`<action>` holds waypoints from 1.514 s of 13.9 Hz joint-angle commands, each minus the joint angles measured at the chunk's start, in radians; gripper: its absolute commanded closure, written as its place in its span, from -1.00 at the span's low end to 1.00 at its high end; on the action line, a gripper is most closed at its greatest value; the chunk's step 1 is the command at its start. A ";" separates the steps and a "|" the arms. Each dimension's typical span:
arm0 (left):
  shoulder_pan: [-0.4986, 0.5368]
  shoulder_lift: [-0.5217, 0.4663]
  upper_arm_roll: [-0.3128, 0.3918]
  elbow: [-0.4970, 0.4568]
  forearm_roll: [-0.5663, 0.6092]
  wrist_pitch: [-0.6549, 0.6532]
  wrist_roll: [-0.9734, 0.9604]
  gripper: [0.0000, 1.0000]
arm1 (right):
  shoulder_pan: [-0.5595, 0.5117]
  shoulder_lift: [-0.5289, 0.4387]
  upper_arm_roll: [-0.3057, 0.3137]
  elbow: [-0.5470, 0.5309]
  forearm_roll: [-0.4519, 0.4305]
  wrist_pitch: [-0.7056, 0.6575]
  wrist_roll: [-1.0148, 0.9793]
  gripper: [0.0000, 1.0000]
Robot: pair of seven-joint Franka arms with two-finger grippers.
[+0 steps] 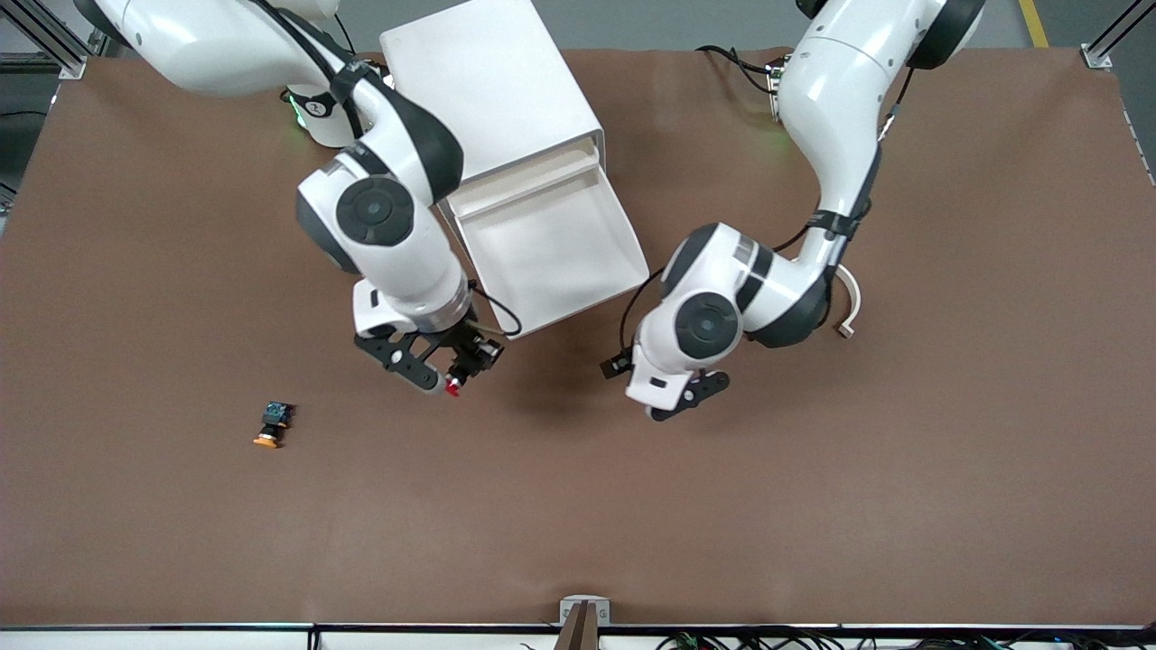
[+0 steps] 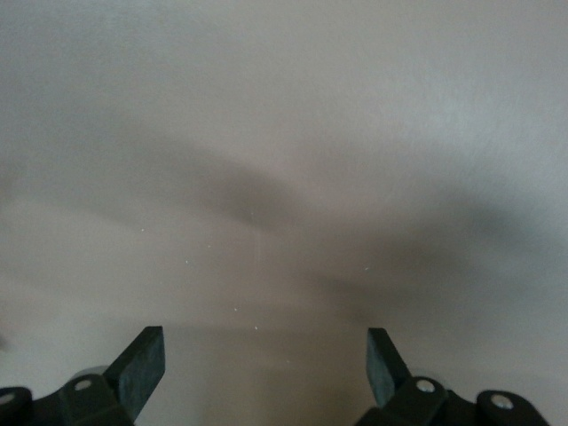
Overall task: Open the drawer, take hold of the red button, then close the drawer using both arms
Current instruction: 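Place the red button by the yellow button while the left gripper pushes drawer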
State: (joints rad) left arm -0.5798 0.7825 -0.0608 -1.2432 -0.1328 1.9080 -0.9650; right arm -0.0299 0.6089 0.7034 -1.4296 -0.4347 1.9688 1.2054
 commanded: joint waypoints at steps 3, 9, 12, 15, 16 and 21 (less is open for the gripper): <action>-0.075 -0.017 0.007 -0.022 0.041 -0.007 -0.003 -0.99 | 0.007 -0.005 -0.267 0.012 0.300 0.001 -0.526 0.85; -0.152 -0.040 -0.002 -0.038 0.029 -0.104 -0.168 -0.99 | 0.025 0.021 -0.564 0.000 0.455 0.054 -1.061 0.82; -0.163 -0.040 -0.054 -0.036 0.027 -0.113 -0.247 -0.99 | 0.007 0.051 -0.579 -0.040 0.453 0.100 -1.090 0.82; -0.169 -0.040 -0.117 -0.038 0.027 -0.128 -0.302 -0.99 | -0.013 0.071 -0.579 -0.119 0.441 0.221 -1.155 0.81; -0.169 -0.045 -0.132 -0.038 0.029 -0.150 -0.313 -0.99 | -0.015 0.077 -0.581 -0.138 0.439 0.252 -1.156 0.81; -0.179 -0.063 -0.194 -0.039 0.042 -0.159 -0.319 -0.99 | -0.012 0.114 -0.591 -0.186 0.439 0.329 -1.159 0.48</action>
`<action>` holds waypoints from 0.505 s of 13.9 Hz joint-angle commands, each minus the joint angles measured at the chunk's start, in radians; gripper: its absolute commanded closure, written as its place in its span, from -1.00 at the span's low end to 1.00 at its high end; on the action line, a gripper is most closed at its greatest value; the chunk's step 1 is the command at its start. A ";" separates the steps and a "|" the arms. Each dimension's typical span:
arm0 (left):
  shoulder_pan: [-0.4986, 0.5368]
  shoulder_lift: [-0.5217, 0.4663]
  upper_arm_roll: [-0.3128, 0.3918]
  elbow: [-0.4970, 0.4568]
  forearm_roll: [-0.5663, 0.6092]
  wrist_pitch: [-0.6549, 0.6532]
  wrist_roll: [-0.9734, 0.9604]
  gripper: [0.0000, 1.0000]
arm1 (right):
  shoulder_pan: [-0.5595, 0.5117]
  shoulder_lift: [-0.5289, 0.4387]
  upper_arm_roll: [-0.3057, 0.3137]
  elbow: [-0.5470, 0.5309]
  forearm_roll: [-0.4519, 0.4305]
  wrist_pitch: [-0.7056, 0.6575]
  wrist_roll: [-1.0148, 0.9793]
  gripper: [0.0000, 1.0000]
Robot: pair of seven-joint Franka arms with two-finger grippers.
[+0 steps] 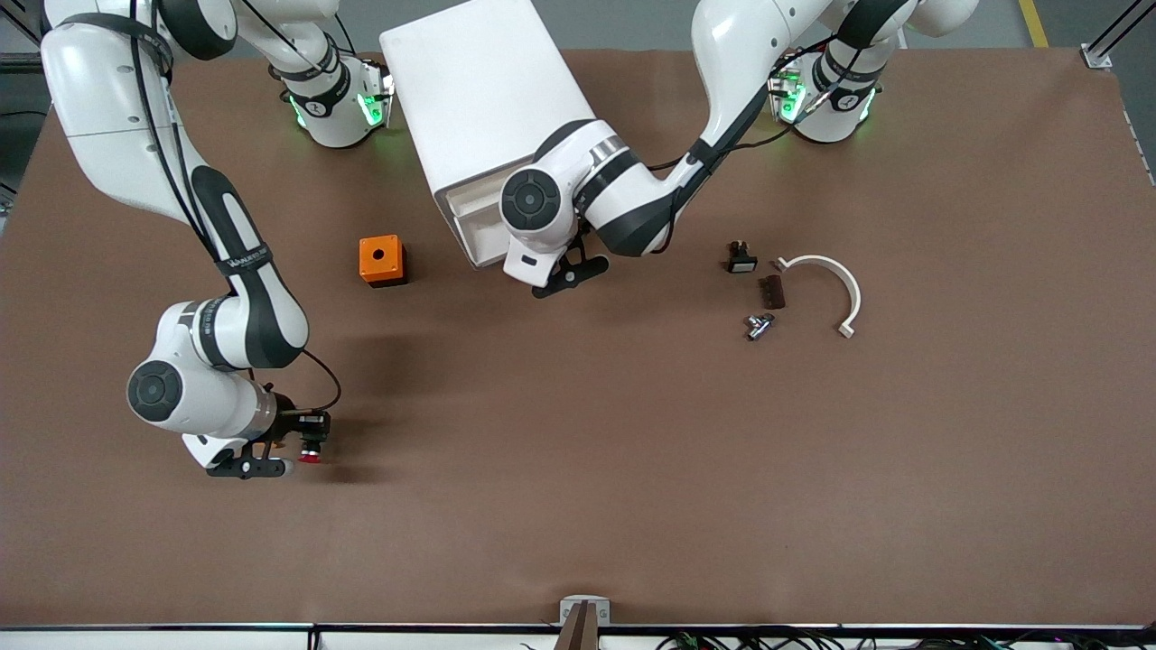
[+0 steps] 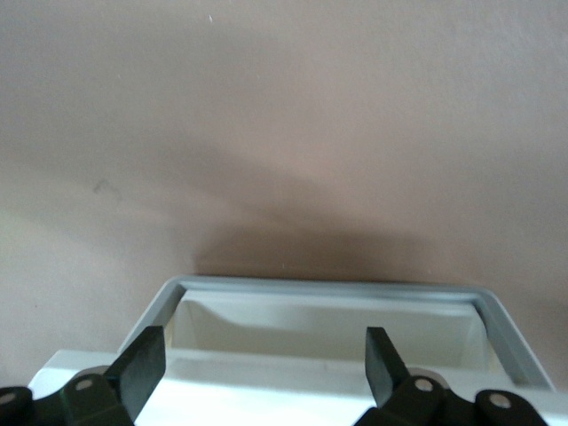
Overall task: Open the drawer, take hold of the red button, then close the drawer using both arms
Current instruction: 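Place the red button by the yellow button while the left gripper pushes drawer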
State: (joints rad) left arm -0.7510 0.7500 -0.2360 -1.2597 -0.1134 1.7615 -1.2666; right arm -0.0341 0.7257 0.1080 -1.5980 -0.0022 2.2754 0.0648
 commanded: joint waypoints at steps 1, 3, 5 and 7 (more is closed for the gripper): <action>-0.013 -0.029 -0.023 -0.023 0.023 -0.011 -0.016 -0.99 | -0.009 0.001 0.004 -0.017 0.008 0.024 -0.017 0.30; -0.021 -0.029 -0.031 -0.024 0.023 -0.011 -0.011 -0.99 | -0.004 -0.002 0.004 -0.010 0.008 0.015 -0.007 -0.46; -0.019 -0.029 -0.045 -0.026 0.021 -0.011 -0.011 -0.99 | -0.004 -0.025 0.004 -0.005 0.008 -0.002 -0.019 -1.00; -0.019 -0.029 -0.048 -0.030 0.023 -0.011 -0.008 -0.99 | -0.003 -0.075 -0.001 0.019 0.005 -0.059 -0.026 -1.00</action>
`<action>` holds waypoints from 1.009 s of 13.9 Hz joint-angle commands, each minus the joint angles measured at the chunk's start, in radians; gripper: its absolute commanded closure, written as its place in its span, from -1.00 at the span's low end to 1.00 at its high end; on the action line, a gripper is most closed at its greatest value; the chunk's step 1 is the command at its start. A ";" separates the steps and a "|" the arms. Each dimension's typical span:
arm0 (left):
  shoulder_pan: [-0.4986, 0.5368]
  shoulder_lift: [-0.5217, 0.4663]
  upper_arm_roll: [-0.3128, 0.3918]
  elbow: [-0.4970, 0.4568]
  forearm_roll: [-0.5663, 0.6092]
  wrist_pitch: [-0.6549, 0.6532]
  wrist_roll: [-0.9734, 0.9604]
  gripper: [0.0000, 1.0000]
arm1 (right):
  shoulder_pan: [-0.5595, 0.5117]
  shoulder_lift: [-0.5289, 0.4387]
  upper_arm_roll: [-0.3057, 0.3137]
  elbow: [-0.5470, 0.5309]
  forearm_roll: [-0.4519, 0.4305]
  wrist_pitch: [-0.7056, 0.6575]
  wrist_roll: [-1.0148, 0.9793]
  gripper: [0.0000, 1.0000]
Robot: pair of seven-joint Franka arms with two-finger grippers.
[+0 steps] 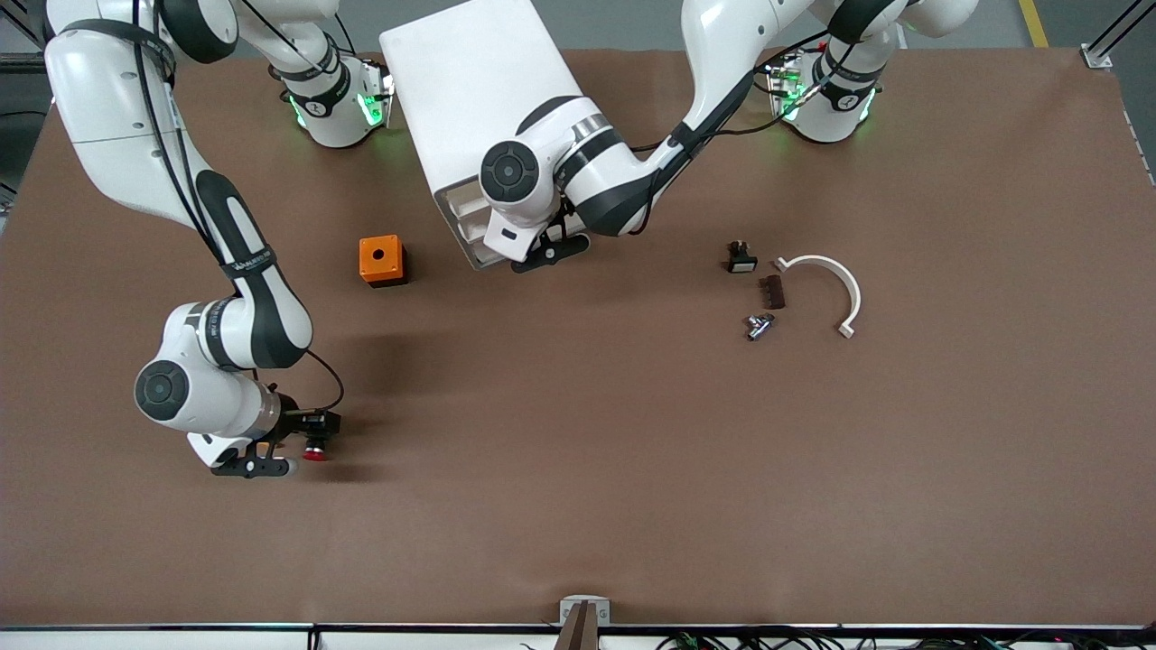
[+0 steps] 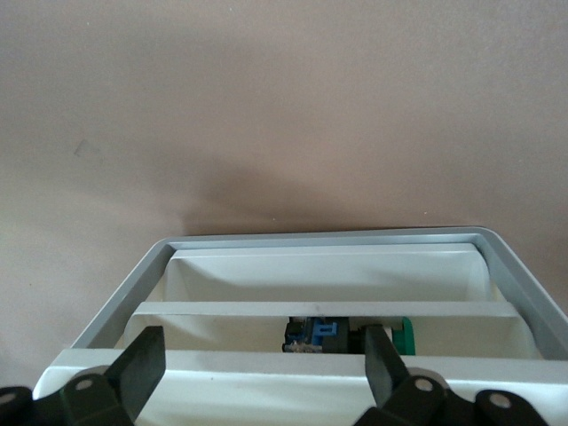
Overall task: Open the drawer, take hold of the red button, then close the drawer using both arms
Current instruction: 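Open the right gripper and draw the right arm back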
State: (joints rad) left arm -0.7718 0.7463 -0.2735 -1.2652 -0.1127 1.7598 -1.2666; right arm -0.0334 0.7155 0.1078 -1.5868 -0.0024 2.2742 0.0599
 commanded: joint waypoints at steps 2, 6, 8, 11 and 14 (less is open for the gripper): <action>0.002 -0.027 -0.016 -0.025 0.022 -0.010 0.001 -0.99 | 0.027 -0.147 -0.052 0.004 0.007 -0.076 -0.061 -1.00; 0.003 -0.027 -0.023 -0.026 0.019 -0.013 0.038 -0.99 | 0.105 -0.318 -0.123 0.005 0.012 -0.166 -0.052 -1.00; 0.003 -0.030 -0.027 -0.026 0.018 -0.013 0.082 -0.98 | 0.102 -0.391 -0.123 0.010 0.012 -0.250 -0.054 -1.00; 0.015 -0.047 -0.023 -0.020 0.025 -0.036 0.090 -0.99 | 0.093 -0.494 -0.122 0.022 0.015 -0.390 -0.052 -1.00; 0.109 -0.113 0.007 -0.016 0.089 -0.037 0.143 -0.99 | 0.069 -0.568 -0.115 0.022 0.015 -0.476 -0.052 -1.00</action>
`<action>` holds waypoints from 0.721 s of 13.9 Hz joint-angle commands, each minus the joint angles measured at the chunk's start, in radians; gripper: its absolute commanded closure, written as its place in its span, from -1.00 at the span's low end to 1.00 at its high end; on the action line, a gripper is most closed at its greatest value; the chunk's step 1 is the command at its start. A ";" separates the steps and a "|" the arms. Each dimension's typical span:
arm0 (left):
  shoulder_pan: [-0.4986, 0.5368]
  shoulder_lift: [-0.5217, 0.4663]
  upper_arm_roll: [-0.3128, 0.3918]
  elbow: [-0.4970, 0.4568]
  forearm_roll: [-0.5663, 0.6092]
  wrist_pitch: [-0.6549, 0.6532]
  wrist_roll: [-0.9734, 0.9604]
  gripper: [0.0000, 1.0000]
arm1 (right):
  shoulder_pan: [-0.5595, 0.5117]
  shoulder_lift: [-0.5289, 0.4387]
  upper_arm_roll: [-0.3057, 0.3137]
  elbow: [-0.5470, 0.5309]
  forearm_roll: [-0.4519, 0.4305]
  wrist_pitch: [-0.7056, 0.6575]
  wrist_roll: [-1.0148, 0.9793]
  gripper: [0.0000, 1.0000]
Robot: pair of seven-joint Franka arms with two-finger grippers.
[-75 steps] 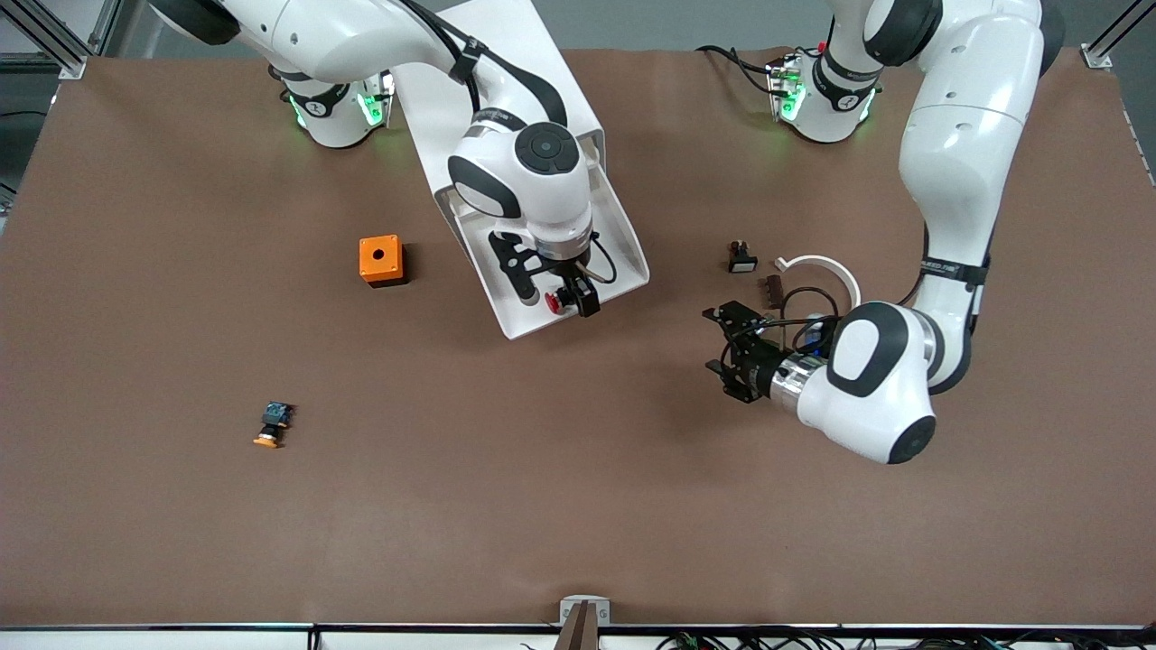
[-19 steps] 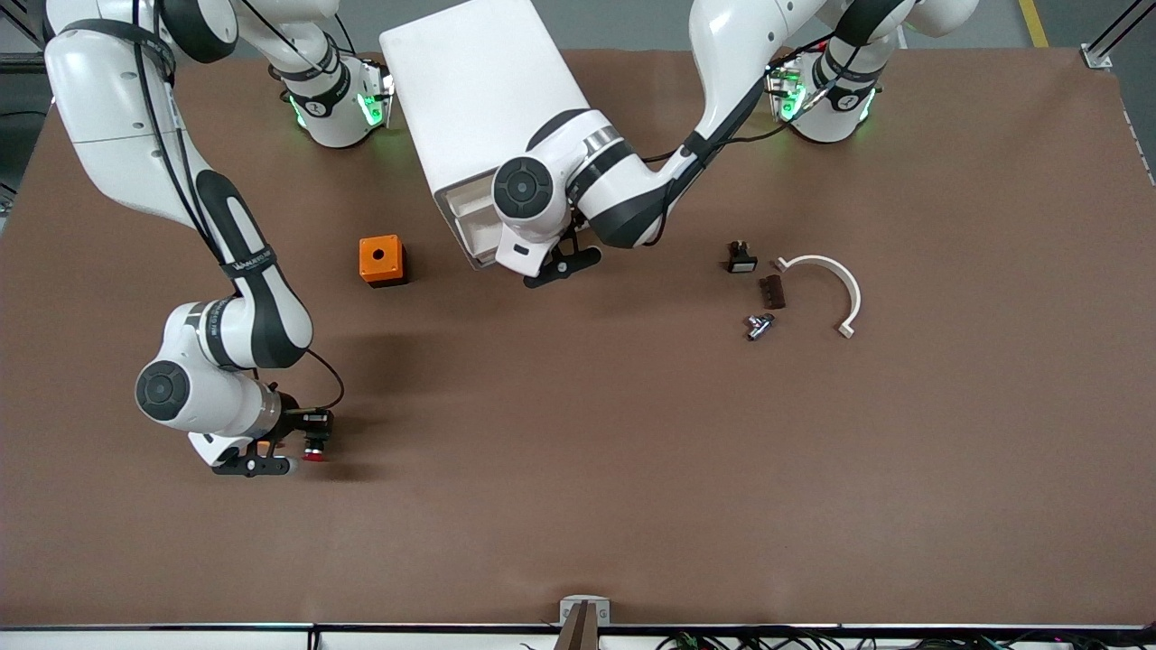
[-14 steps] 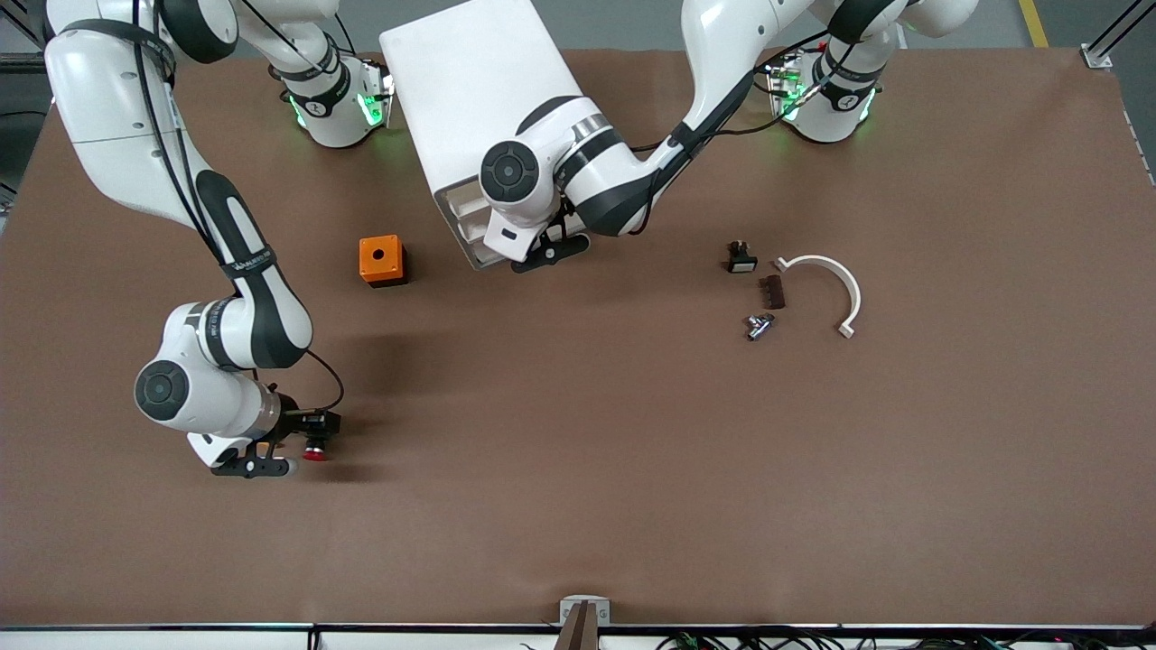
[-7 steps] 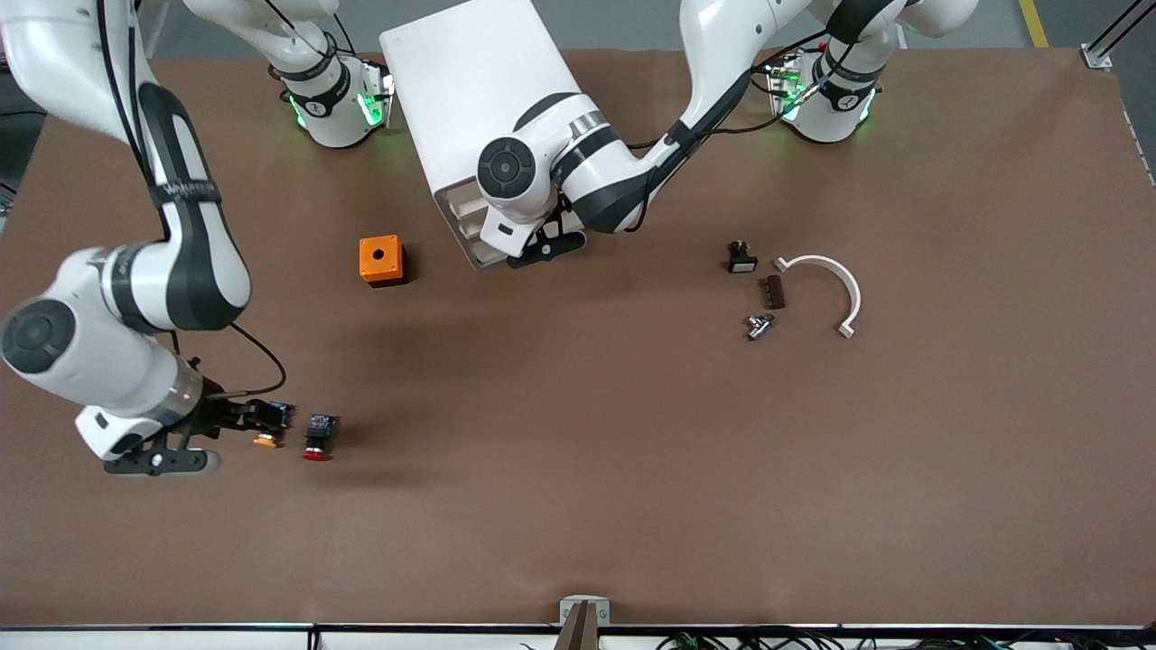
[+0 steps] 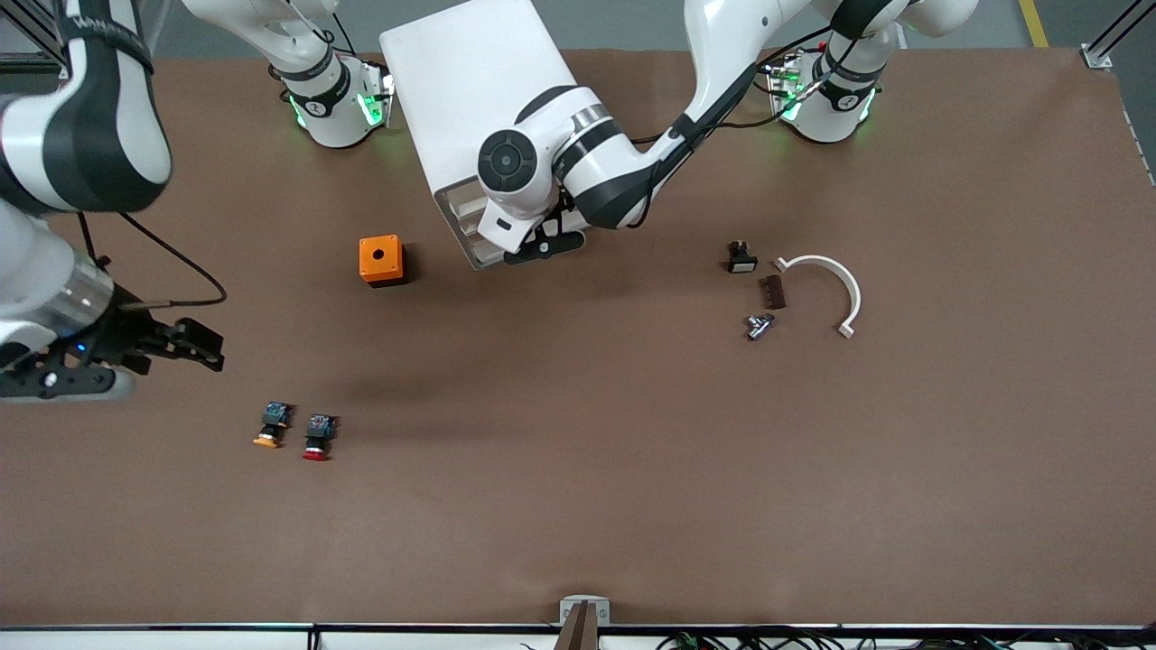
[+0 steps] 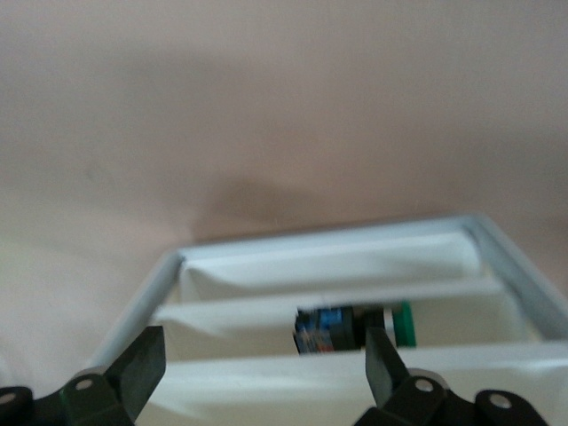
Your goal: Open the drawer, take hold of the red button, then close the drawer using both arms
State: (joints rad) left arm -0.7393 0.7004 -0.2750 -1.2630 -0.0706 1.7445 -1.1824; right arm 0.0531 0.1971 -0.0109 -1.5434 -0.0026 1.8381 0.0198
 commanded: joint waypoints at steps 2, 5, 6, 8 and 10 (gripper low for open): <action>0.179 -0.107 0.008 -0.018 0.104 -0.023 0.130 -0.99 | -0.024 -0.088 0.006 -0.021 0.018 -0.091 -0.012 -1.00; 0.323 -0.165 0.010 -0.018 0.164 -0.037 0.168 -0.99 | -0.030 -0.104 0.012 0.041 0.006 -0.179 -0.027 -1.00; 0.368 -0.182 0.008 -0.018 0.182 -0.049 0.175 -0.99 | -0.039 -0.104 0.020 0.069 0.001 -0.215 -0.026 -1.00; 0.434 -0.220 0.008 -0.018 0.198 -0.059 0.213 -0.99 | -0.068 -0.117 0.040 0.075 -0.002 -0.238 -0.014 -1.00; 0.497 -0.268 0.010 -0.018 0.200 -0.068 0.271 -0.99 | -0.079 -0.136 0.035 0.068 0.000 -0.244 -0.003 -1.00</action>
State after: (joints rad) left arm -0.2836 0.4957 -0.2565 -1.2587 0.1017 1.6982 -0.9476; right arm 0.0099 0.0839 0.0022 -1.4733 -0.0030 1.6131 0.0094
